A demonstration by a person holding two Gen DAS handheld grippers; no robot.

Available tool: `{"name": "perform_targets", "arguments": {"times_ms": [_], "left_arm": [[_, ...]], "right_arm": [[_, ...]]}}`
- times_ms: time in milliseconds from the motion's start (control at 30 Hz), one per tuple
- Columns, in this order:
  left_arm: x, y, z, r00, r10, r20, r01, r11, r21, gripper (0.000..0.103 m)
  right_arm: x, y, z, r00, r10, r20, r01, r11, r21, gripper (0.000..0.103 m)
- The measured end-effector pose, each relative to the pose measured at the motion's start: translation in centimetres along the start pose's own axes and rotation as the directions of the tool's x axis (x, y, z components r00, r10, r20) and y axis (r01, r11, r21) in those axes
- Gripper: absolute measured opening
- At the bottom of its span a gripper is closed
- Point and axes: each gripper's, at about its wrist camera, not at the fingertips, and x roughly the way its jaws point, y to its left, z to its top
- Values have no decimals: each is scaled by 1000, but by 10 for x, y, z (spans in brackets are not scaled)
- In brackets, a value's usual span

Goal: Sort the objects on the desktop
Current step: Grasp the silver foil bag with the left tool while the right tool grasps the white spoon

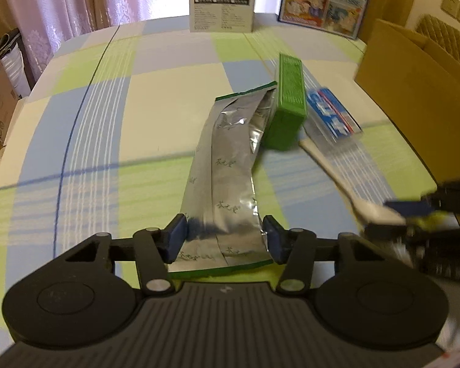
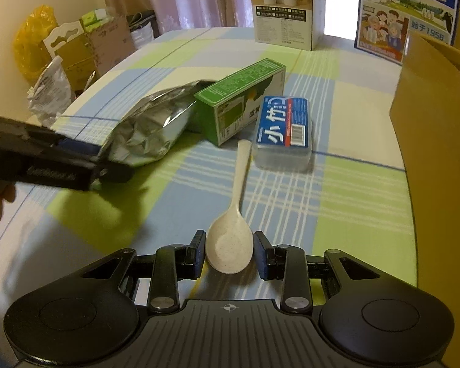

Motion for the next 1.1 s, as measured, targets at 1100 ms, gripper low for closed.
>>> {"name": "perform_targets", "arguments": {"times_ms": [1100], "left_arm": [[-46, -9, -10, 994, -40, -98, 54, 988, 142, 79]], "right_arm": [[-22, 9, -30, 994, -70, -78, 69, 997, -25, 29]]}}
